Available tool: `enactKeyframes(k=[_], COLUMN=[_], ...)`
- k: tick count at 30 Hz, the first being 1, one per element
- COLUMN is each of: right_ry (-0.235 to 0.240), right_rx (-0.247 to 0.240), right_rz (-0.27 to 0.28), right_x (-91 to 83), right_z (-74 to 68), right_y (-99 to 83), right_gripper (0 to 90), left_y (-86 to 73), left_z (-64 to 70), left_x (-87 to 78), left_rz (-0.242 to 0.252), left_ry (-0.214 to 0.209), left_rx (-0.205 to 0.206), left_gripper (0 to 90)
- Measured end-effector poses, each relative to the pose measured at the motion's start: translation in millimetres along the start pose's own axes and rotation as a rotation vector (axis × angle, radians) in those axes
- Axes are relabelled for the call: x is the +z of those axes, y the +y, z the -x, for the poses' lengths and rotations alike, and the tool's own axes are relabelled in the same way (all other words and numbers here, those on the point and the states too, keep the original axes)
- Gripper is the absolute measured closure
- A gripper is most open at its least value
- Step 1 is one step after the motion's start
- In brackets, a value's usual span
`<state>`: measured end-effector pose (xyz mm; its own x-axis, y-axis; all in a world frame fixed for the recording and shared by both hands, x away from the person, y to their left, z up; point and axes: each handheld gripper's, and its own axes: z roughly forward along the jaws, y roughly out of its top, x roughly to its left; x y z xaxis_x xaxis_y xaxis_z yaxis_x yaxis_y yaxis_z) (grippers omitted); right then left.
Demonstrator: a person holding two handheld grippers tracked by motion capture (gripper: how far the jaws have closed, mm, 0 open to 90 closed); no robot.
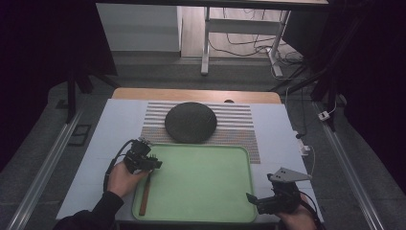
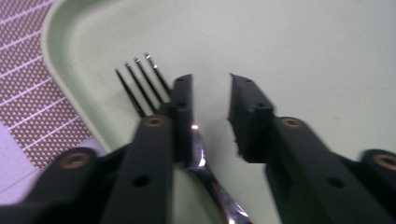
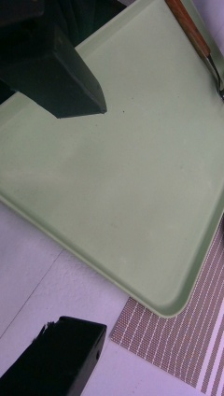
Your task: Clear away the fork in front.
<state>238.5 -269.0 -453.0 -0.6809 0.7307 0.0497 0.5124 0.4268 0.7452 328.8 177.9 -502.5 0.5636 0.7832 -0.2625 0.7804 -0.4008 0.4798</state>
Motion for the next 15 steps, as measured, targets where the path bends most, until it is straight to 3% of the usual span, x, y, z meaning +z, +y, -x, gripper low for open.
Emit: enactKeyframes(k=[9,15], right_ry=[-0.001,-0.001], right_rx=[0.001,0.001], right_rz=[0.000,0.000], right_x=[0.0,0.1], right_z=[0.0,0.1], right_y=[0.1,0.0], right_gripper=[0.0,0.0], left_y=[-16.0,-41.0], left_z=[6.2,9.1], left_x=[-32.4,-59.5], left_rz=[0.116,0.208], left_ry=[-0.077,-0.118], left_rx=[0.063,0.055], left_gripper=[29.5,19.8])
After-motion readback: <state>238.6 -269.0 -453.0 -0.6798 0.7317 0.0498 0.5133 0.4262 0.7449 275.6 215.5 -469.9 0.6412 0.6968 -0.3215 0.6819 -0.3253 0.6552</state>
